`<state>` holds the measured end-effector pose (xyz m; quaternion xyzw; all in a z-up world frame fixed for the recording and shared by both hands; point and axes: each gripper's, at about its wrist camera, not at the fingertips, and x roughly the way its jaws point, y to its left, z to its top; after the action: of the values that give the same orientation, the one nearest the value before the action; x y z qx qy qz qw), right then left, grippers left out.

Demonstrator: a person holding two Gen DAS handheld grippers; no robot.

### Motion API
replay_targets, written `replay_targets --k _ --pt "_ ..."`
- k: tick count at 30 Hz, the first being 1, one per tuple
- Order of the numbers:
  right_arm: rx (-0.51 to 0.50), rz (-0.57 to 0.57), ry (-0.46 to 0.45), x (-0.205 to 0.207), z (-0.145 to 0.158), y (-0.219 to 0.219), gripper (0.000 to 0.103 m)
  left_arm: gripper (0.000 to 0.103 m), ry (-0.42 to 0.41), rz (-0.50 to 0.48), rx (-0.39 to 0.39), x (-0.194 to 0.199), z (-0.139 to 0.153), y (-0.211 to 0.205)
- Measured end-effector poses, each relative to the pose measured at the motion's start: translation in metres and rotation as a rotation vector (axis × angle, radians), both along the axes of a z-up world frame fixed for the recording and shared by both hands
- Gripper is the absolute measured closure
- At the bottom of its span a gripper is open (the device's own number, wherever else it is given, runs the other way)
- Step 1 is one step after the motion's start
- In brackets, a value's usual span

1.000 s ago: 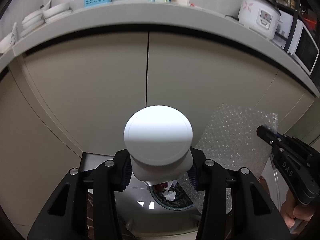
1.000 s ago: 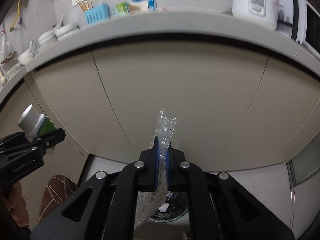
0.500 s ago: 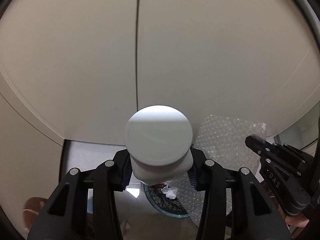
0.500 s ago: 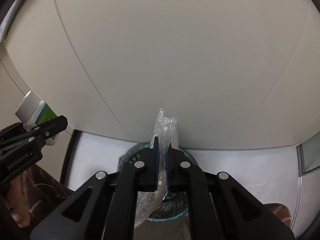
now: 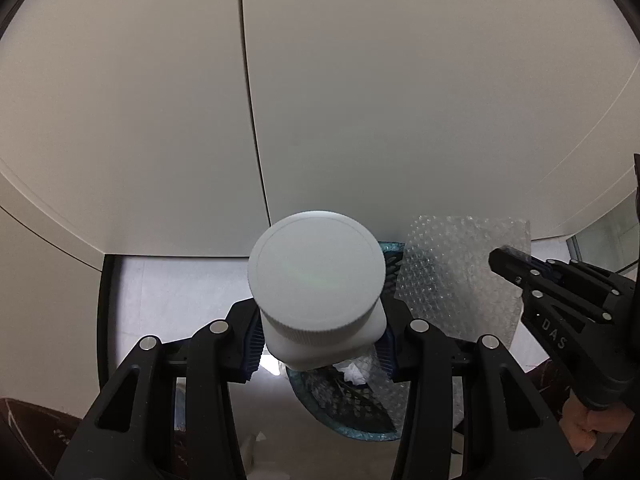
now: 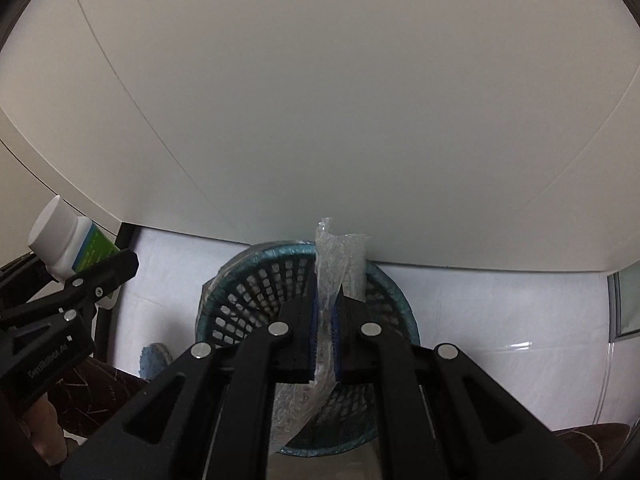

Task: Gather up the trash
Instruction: 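Open both tools to drop the pill bottle and bubble wrap into the wastebasket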

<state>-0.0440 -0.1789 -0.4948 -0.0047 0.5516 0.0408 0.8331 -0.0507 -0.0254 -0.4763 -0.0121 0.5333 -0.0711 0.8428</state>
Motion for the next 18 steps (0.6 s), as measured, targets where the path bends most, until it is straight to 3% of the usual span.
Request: replay_targets --k 2,5,13,18 --pt "-0.002 -0.003 -0.006 0.000 0.001 -0.002 0.089 0.059 0.008 0.005 -0.008 0.003 -0.004 0.002" --pt "-0.009 -0.016 -0.062 -0.001 0.010 -0.003 0.060 0.059 0.019 0.003 -0.006 0.005 -0.011 0.003" --pt "-0.054 -0.049 -0.091 0.000 0.010 -0.009 0.038 0.059 0.036 -0.009 0.011 0.008 -0.029 -0.010" --pt "-0.067 -0.147 -0.061 0.004 0.003 -0.030 0.038 0.059 0.071 -0.045 0.009 0.011 -0.050 -0.030"
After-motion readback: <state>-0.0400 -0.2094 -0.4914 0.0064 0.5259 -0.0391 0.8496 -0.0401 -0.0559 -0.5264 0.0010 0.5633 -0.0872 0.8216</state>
